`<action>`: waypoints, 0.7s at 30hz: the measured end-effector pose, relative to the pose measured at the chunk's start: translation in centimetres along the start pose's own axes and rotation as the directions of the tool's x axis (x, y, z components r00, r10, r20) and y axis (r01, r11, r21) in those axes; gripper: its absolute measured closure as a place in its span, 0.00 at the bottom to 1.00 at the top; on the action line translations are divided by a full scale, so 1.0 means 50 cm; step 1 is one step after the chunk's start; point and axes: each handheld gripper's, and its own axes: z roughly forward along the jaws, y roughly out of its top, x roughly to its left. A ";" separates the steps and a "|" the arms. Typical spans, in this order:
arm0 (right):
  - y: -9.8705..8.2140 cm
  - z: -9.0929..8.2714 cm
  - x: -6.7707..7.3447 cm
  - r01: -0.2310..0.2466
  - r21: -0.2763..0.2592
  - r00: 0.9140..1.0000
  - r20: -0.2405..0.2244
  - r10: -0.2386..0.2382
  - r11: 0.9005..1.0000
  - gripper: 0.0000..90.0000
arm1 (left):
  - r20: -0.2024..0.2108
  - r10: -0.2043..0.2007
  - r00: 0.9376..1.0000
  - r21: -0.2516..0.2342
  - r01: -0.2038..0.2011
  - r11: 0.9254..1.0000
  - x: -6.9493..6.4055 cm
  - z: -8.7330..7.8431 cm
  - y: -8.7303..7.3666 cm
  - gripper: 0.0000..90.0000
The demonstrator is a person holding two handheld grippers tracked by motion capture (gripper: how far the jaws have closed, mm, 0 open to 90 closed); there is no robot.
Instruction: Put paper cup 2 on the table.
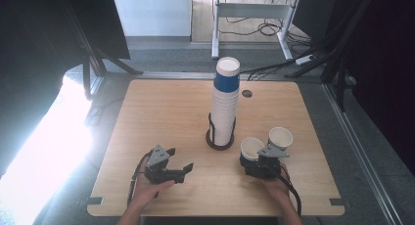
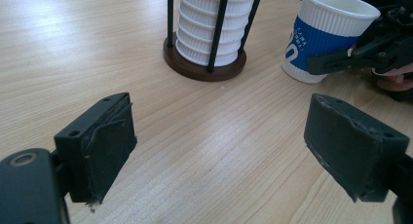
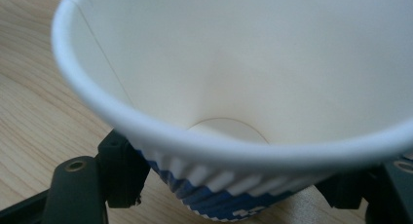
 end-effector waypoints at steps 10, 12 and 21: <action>0.000 0.001 0.001 0.012 0.012 1.000 0.020 -0.012 1.000 0.26 | 0.007 0.001 1.000 0.001 -0.001 1.000 0.001 -0.002 0.002 0.13; 0.000 0.000 0.000 -0.011 0.012 1.000 0.024 0.011 1.000 0.20 | 0.009 -0.001 1.000 -0.005 0.001 1.000 0.001 -0.003 0.004 0.13; -0.002 -0.024 0.008 -0.026 -0.015 1.000 0.007 0.026 1.000 0.15 | 0.012 -0.004 1.000 -0.004 0.004 1.000 -0.003 -0.003 0.004 0.13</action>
